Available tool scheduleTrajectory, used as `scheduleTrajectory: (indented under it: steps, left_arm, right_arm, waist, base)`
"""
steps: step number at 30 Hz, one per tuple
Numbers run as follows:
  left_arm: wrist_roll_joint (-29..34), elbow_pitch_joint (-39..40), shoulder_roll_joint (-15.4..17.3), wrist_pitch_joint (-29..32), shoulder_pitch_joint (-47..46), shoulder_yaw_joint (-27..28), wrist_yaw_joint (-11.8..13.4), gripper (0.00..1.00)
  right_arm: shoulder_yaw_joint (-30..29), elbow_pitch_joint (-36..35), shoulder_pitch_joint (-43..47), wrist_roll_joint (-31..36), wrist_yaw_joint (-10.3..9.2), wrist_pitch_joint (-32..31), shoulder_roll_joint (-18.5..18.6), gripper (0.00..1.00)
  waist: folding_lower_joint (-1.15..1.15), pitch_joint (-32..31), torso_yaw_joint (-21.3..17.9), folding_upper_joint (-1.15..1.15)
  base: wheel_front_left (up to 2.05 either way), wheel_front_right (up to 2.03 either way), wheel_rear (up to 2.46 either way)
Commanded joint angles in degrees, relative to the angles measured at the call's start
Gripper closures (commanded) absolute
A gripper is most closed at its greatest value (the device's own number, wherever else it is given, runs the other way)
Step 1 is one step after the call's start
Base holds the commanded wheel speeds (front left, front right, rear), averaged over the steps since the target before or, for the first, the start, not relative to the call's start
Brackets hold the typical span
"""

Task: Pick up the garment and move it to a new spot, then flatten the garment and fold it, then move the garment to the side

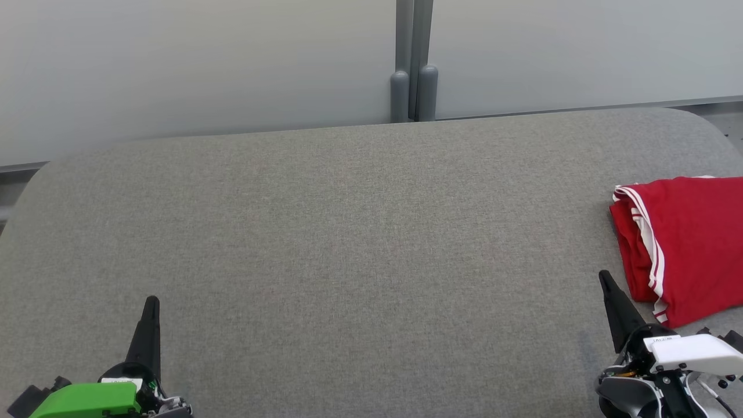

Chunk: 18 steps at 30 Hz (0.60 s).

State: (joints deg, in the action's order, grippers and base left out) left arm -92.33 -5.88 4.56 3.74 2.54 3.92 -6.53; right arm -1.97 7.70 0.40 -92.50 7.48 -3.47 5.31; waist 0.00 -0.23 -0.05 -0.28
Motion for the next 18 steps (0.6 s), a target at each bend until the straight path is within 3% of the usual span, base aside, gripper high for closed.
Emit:
scheduleTrajectory:
  steps: [1, 18]
  left_arm:
    - [-0.6, 0.2, -0.2, 0.4, -1.1, 0.6, -0.4, 1.00]
    - [-2.4, 0.3, -0.7, 1.1, -1.0, 1.4, -1.0, 1.00]
  right_arm:
    - [-0.2, 0.1, -0.7, -1.2, 0.02, -0.4, 0.3, 1.00]
    - [-0.5, 0.2, -0.7, -3.2, 0.02, -0.9, 0.2, 1.00]
  waist:
    - [0.00, 0.0, 0.0, 0.26]
    - [0.00, 0.2, 0.0, 0.28]
  base:
    - [0.00, 0.00, 0.00]
    - [0.00, 0.00, 0.00]
